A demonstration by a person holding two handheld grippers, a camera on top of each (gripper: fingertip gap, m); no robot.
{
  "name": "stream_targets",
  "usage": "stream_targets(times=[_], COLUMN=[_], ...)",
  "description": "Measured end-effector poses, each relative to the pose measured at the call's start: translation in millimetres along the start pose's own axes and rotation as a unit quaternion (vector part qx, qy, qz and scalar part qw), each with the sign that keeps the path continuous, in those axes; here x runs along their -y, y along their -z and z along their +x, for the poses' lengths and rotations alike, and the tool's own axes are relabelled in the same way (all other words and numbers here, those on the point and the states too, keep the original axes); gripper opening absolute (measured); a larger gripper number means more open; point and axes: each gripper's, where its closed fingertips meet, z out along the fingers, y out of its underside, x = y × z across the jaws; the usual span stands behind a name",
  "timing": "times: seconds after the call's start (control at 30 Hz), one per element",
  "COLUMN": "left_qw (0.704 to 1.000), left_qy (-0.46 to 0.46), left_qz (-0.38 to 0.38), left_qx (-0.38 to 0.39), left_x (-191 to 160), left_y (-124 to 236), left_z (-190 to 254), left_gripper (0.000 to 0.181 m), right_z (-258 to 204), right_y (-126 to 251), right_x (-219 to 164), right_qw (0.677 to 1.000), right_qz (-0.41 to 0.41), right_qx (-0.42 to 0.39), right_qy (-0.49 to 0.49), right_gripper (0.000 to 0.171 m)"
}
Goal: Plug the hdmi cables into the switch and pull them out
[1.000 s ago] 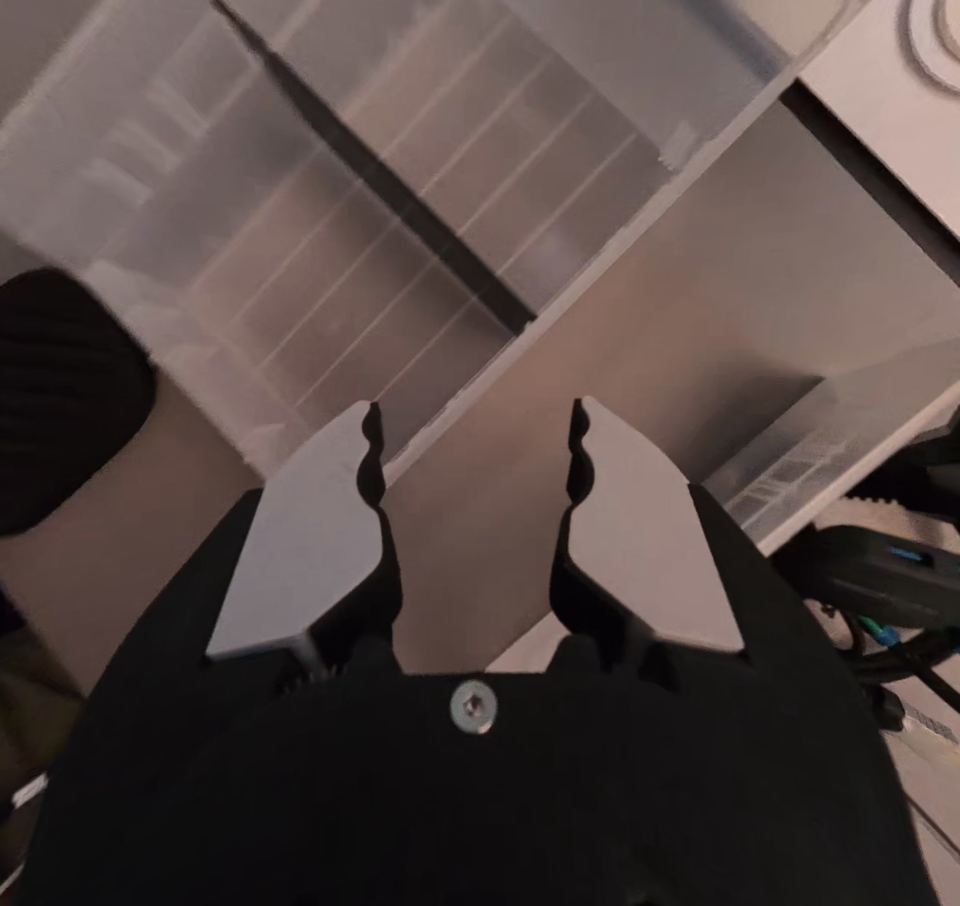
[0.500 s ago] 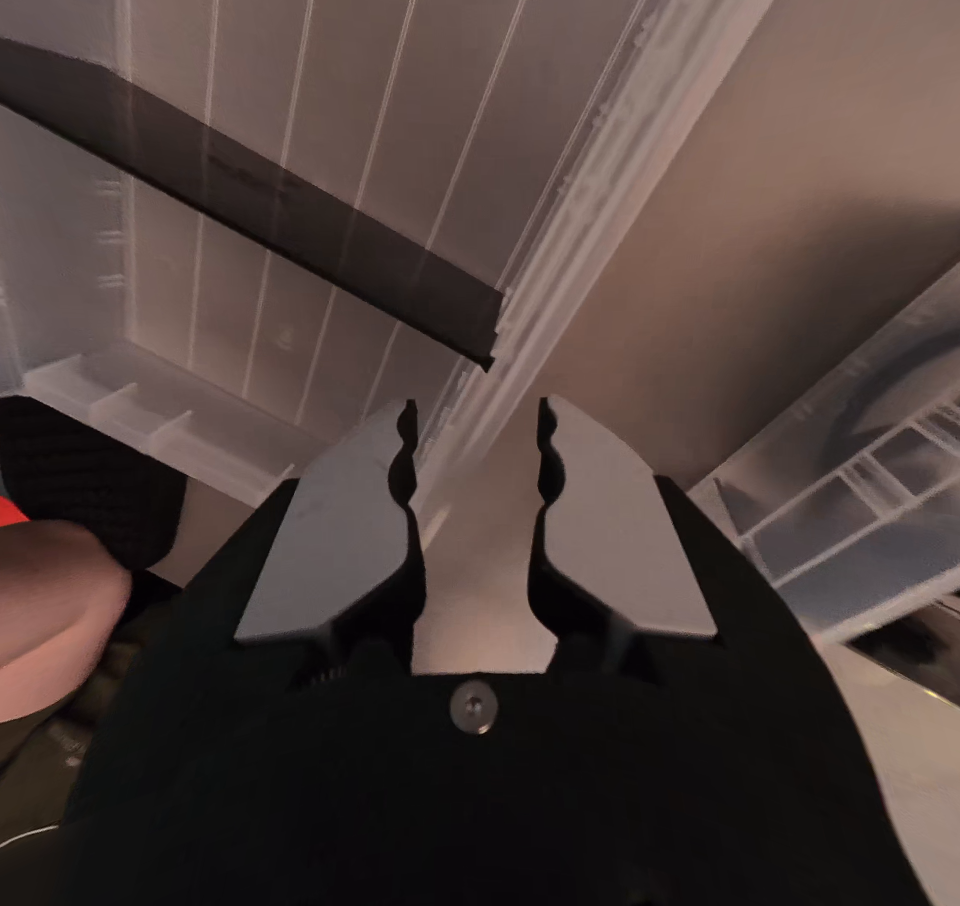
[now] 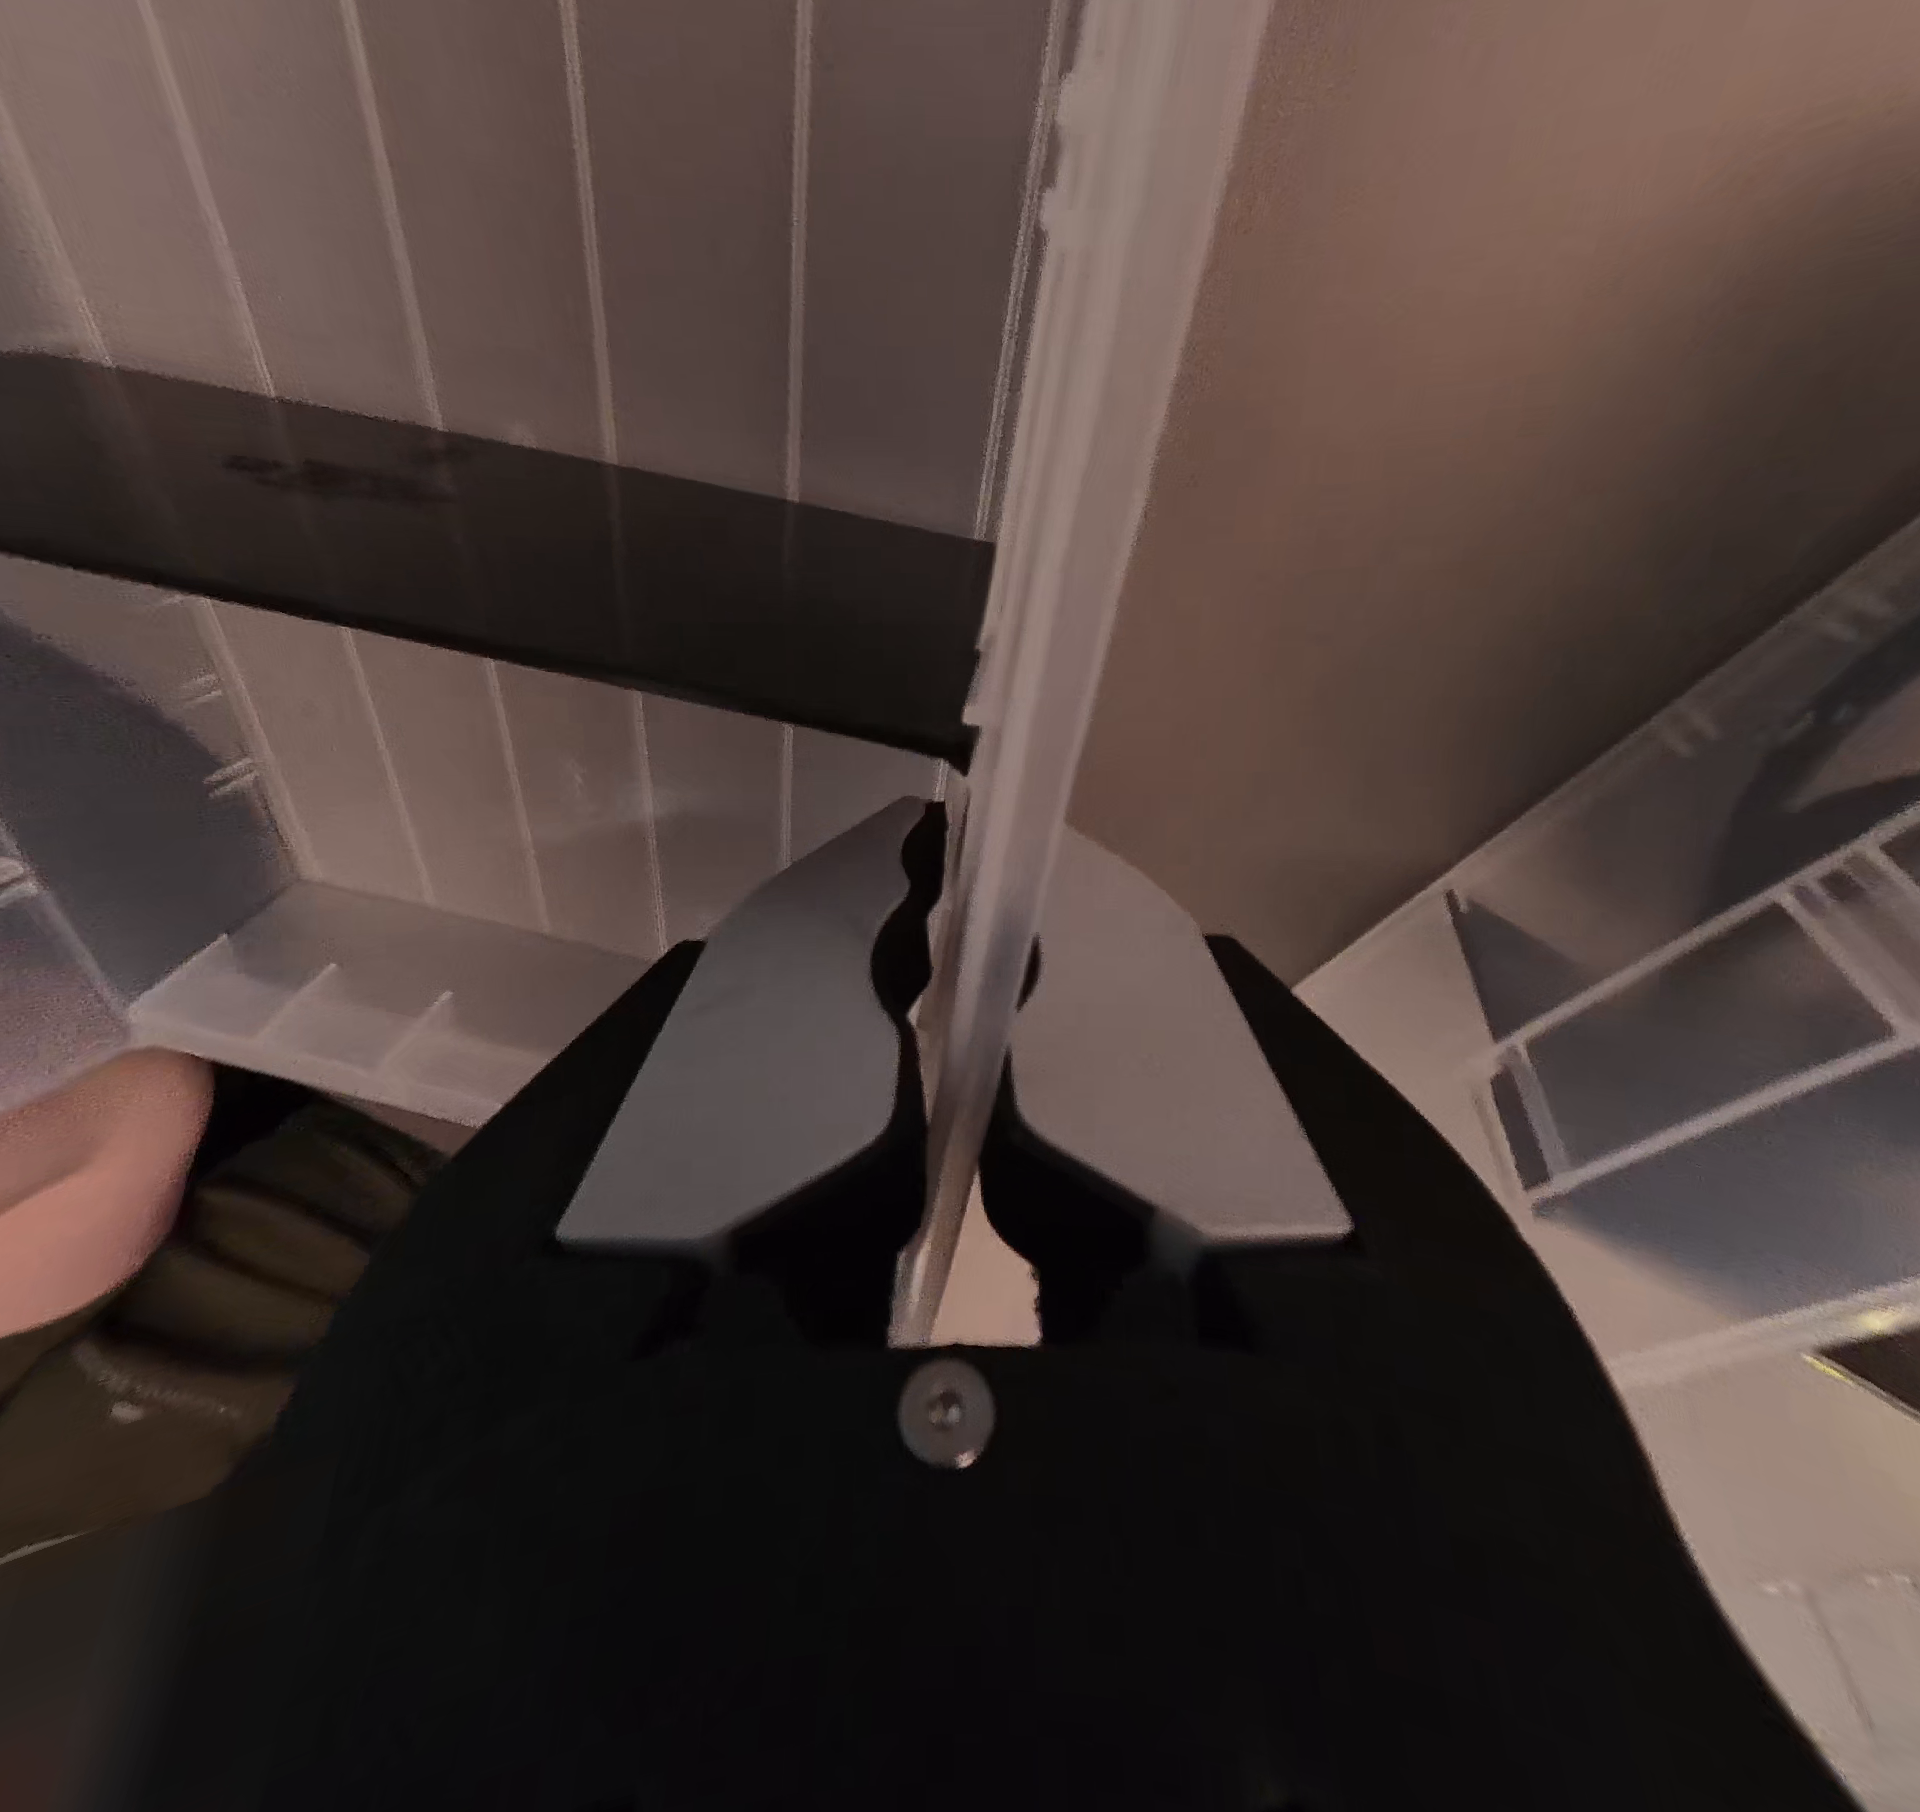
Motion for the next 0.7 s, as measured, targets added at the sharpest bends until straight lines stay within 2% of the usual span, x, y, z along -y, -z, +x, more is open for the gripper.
stream_targets(times=[0.03,0.17,0.27,0.37,0.4,0.43,0.47,0.5,0.57,0.63,0.7], left_qw=[1.0,0.998,0.985,0.926,0.903,0.889,0.883,0.878,0.876,0.89,0.914], left_qy=[0.0,0.005,0.033,0.107,0.13,0.149,0.163,0.174,0.182,0.183,0.193], left_qz=[0.007,0.056,0.163,0.325,0.375,0.411,0.431,0.444,0.445,0.415,0.356], left_qx=[0.002,0.013,0.055,0.162,0.163,0.137,0.094,0.048,-0.029,-0.046,-0.034], left_x=[3,19,48,70,72,73,74,75,77,76,73], left_y=[3,25,61,125,144,158,165,169,165,142,99], left_z=[1,6,-3,-37,-41,-39,-34,-29,-19,-21,-28], left_gripper=[0.036,0.037,0.029,0.024,0.023,0.031,0.048,0.057,0.06,0.072,0.081], right_z=[-1,-10,-18,-18,-14,-7,2,13,42,77,117], right_y=[3,18,48,99,119,140,161,182,222,257,283], right_x=[-4,-15,-15,-11,-12,-15,-19,-25,-43,-67,-91], right_qw=[1.0,0.999,0.998,0.997,0.997,0.996,0.995,0.994,0.99,0.985,0.974], right_qz=[-0.007,-0.03,-0.022,0.02,0.039,0.057,0.076,0.097,0.136,0.173,0.218], right_qx=[0.006,0.02,0.018,0.03,0.033,0.036,0.037,0.035,0.027,0.018,0.011], right_qy=[0.004,0.036,0.059,0.062,0.058,0.052,0.044,0.034,0.01,-0.018,-0.067], right_gripper=[0.005,0.004,0.004,0.004,0.004,0.004,0.004,0.004,0.004,0.004,0.004])
